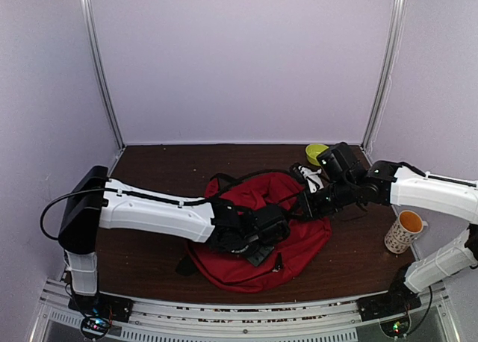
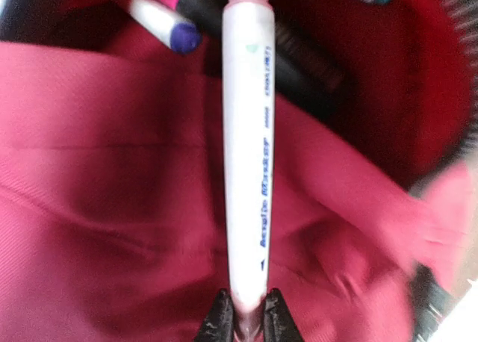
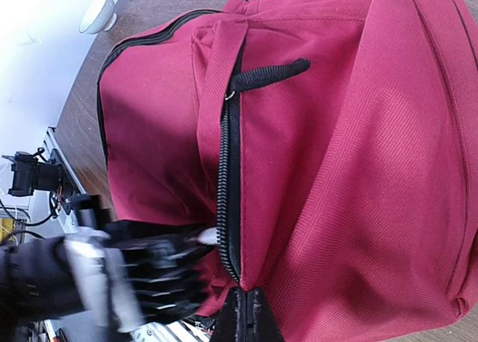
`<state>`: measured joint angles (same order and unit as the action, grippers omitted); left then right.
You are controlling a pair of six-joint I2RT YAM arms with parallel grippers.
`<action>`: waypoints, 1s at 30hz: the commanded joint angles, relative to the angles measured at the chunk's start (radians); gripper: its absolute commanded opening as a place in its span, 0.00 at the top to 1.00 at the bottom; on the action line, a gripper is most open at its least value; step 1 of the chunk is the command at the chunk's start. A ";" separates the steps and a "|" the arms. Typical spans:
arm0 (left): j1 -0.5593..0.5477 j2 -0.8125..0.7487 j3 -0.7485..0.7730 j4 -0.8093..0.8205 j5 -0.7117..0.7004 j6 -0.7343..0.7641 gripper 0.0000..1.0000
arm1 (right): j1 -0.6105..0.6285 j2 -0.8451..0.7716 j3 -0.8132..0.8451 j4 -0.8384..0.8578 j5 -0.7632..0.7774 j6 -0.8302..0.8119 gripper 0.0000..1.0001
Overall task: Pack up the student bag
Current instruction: Place the pen in the upper front pocket of the bag.
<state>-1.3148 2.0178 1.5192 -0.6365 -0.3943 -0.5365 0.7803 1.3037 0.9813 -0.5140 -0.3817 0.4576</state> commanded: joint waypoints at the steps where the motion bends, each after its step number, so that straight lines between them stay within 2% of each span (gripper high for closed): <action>1: 0.021 -0.108 -0.041 0.097 0.126 -0.028 1.00 | 0.002 -0.027 0.030 -0.016 -0.013 -0.012 1.00; 7: 0.037 -0.114 -0.017 0.122 0.228 -0.055 1.00 | 0.002 -0.030 0.025 -0.005 -0.025 -0.003 1.00; 13: 0.098 -0.112 -0.041 0.182 0.331 -0.180 1.00 | 0.002 -0.041 0.018 0.017 -0.054 0.017 1.00; 19: 0.170 -0.104 -0.100 0.348 0.504 -0.292 1.00 | 0.004 -0.041 -0.001 0.037 -0.092 0.020 1.00; 24: 0.196 -0.078 -0.064 0.353 0.520 -0.344 1.00 | 0.008 -0.051 -0.018 0.059 -0.135 0.023 1.00; 30: 0.222 -0.039 -0.036 0.435 0.544 -0.418 1.00 | 0.020 -0.071 -0.045 0.071 -0.177 0.020 1.00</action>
<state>-1.1076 1.9430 1.4364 -0.3042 0.1177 -0.8852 0.7822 1.2762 0.9565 -0.4652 -0.4835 0.4767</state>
